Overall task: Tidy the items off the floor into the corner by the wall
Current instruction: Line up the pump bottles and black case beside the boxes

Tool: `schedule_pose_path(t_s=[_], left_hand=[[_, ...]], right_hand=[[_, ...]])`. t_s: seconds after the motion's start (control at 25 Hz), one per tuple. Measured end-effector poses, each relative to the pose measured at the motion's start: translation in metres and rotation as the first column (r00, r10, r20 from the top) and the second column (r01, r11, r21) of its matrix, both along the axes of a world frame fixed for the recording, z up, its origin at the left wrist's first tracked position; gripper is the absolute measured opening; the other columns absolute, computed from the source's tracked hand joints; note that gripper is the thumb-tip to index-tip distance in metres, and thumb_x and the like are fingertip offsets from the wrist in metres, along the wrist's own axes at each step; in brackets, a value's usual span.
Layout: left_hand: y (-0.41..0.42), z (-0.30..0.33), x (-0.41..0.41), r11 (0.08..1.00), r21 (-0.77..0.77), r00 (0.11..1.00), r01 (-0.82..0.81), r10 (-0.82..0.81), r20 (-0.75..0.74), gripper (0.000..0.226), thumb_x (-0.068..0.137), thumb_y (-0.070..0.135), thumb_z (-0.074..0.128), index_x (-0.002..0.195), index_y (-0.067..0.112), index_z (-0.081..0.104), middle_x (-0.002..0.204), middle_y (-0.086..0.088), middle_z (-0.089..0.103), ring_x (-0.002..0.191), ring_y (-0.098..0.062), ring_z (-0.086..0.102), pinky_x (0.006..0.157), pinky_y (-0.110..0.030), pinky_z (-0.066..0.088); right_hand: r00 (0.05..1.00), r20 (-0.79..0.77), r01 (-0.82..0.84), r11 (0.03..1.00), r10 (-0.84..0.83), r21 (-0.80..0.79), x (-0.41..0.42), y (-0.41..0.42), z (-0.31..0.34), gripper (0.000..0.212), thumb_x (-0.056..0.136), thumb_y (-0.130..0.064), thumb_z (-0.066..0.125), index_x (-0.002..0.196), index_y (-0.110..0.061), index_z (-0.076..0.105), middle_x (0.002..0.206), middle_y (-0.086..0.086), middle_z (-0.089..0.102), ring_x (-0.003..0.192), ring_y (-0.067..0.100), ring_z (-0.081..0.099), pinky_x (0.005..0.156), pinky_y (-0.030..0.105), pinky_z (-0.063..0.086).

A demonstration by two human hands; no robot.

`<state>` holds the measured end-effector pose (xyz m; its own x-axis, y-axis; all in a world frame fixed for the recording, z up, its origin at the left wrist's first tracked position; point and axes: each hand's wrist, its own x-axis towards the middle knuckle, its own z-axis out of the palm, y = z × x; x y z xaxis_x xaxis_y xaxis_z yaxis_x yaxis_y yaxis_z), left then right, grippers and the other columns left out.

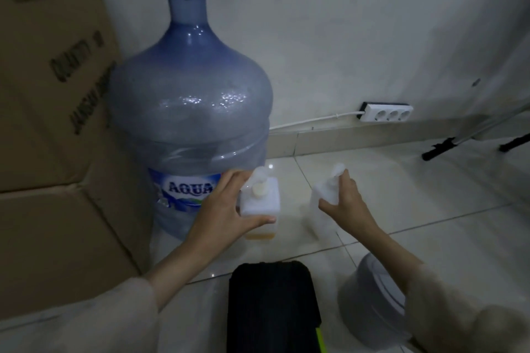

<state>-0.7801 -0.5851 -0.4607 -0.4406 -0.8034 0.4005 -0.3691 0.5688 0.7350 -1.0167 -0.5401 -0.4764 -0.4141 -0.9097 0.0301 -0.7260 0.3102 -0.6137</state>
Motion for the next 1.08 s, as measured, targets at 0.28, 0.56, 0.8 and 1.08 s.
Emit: schedule_pose_path(t_s=[0.28,0.56,0.8,1.08], left_hand=[[0.021,0.016,0.088,0.997,-0.017,0.997,-0.070,0.070,0.009,0.084,0.048,0.078,0.062,0.119,0.037,0.046,0.116,0.047,0.037,0.108,0.027,0.037,0.081,0.005,0.034],[0.046,0.010,0.214,0.926,0.131,0.933,-0.353,0.339,0.116,0.083,0.040,0.075,0.071,0.113,0.042,0.053,0.124,0.040,0.041,0.120,0.005,0.044,0.090,-0.023,0.047],[0.059,-0.018,0.301,0.784,0.135,0.788,-0.606,0.569,0.236,0.080,0.051,0.061,0.071,0.118,0.023,0.054,0.126,0.006,0.051,0.113,-0.007,0.048,0.090,-0.028,0.045],[0.071,-0.058,0.319,0.766,0.008,0.759,-0.643,0.636,0.140,0.050,0.081,0.011,0.064,0.123,0.024,0.042,0.122,0.011,0.047,0.110,0.015,0.041,0.087,0.001,0.036]], right_hand=[[0.915,-0.116,-0.386,0.922,0.386,0.022,0.093,-0.014,0.056,0.067,0.073,-0.035,0.062,0.129,-0.024,0.027,0.108,-0.005,0.045,0.093,0.020,0.050,0.076,0.039,0.047],[0.685,-0.097,-0.710,0.692,0.722,0.133,0.199,-0.007,0.071,0.068,0.076,-0.037,0.061,0.130,-0.025,0.022,0.104,-0.006,0.047,0.083,0.010,0.047,0.069,0.023,0.042],[0.450,0.090,-0.889,0.436,0.888,0.141,0.288,-0.012,0.037,0.073,0.069,-0.036,0.058,0.125,-0.042,0.012,0.091,0.000,0.057,0.082,0.019,0.059,0.073,0.038,0.051],[0.328,0.019,-0.942,0.326,0.944,0.084,0.348,-0.019,-0.023,0.058,0.068,-0.039,0.052,0.119,-0.020,0.032,0.100,-0.009,0.039,0.094,0.021,0.047,0.074,0.036,0.045]])
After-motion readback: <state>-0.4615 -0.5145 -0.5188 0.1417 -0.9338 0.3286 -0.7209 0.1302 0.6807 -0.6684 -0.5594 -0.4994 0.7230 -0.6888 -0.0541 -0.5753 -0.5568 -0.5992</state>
